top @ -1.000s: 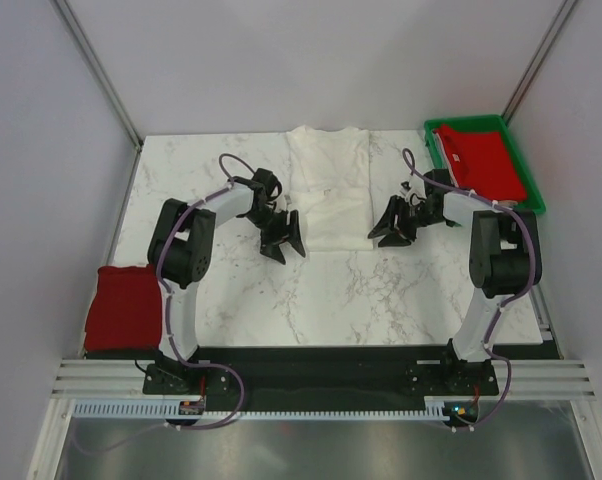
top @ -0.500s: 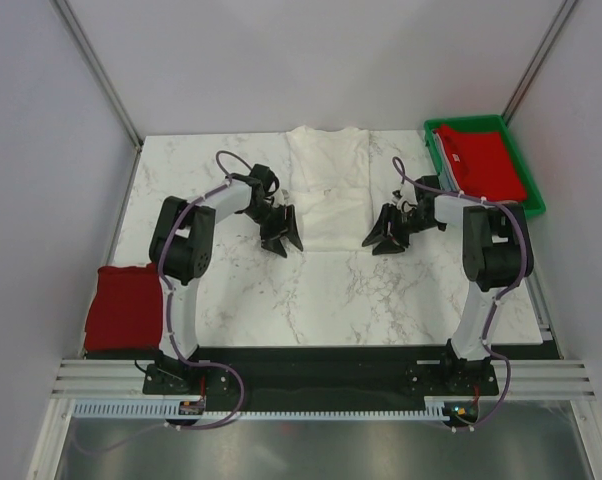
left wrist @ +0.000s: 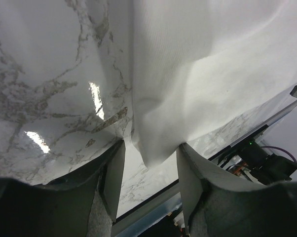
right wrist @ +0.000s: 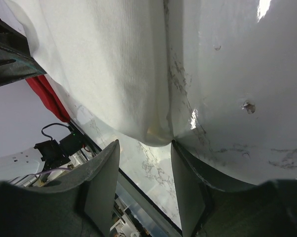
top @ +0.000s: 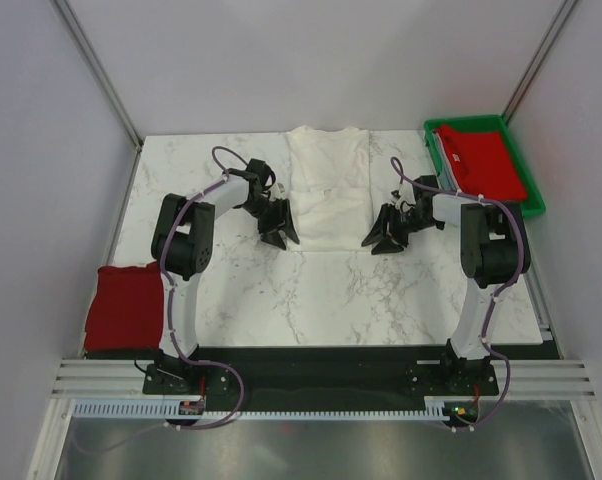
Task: Fold and stack the t-shirts
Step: Fold the tshirt
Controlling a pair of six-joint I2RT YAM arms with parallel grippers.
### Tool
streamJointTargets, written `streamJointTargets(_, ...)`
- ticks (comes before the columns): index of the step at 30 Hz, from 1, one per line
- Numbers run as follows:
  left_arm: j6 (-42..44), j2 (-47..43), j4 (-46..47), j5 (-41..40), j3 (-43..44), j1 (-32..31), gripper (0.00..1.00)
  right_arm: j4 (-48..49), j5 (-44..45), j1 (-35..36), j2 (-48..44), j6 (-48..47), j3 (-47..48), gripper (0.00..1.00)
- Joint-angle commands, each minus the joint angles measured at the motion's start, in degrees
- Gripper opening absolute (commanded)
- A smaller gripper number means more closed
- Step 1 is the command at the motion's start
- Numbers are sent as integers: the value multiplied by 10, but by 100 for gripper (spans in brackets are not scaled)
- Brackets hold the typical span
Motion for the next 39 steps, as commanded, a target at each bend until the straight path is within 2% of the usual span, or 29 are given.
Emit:
streamJointTargets(1,-5,11,6,0,8,-1,53,-10,5,3,1,-16,11,54)
streamJointTargets(13,-1,-1,3,-4,-17,-1,46,-31,24,2,-10,-34,-18,54)
streamJointTargets(16,2,3,4,-2,-10,-1,38,-18,31,3,-2,-31,-11,53)
streamJointTargets(17,4,7,5,-1,-6,-1,32,-9,30,2,6,-24,-9,52)
streamJointTargets(20,4,9,5,0,-5,-1,24,2,35,2,23,-19,7,46)
streamJointTargets(25,6,8,5,1,-2,-1,20,27,31,3,36,8,15,37)
streamJointTargets(30,16,5,5,0,2,-5,17,58,28,4,33,35,-3,40)
streamJointTargets(33,29,1,2,0,5,-7,12,67,17,7,26,37,-14,18)
streamJointTargets(34,32,-3,1,-2,6,-9,10,68,15,8,19,41,-17,5)
streamJointTargets(36,42,-10,0,-5,6,-12,3,70,11,7,9,41,-33,0)
streamJointTargets(39,55,-29,-5,-8,4,-15,2,71,0,7,-22,53,-63,0)
